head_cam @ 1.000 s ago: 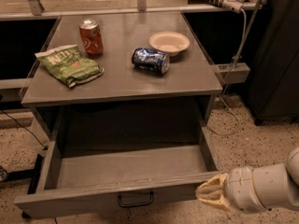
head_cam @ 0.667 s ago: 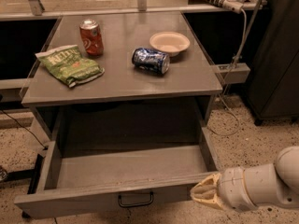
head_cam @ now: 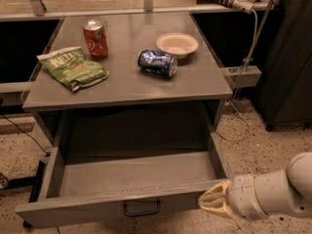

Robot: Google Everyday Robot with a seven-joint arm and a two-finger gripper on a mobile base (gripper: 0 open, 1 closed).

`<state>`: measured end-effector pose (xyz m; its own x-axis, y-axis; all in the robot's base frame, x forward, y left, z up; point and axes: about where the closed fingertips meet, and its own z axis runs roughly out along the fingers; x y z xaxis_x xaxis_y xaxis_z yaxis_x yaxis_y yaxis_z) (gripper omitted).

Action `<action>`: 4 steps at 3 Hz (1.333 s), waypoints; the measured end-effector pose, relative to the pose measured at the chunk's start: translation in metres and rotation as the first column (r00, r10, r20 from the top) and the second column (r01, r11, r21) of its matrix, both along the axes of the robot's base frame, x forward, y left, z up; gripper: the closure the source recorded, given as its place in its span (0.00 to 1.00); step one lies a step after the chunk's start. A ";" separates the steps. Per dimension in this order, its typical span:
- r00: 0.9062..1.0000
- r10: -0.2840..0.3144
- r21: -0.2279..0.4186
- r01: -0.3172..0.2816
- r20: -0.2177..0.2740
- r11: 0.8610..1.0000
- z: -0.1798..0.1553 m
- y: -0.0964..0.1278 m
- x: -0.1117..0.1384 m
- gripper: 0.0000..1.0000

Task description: Close top drawer

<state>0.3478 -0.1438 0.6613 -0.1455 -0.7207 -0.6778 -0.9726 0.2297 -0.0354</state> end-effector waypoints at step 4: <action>0.999 0.026 0.068 -0.029 0.045 0.997 -0.003 0.017 0.043 0.00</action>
Offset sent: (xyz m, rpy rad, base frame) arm 0.0000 0.0000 0.0000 0.0000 0.0000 0.0000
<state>0.3906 -0.1265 0.6584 -0.0953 -0.6758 -0.7309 -0.9764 0.2065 -0.0636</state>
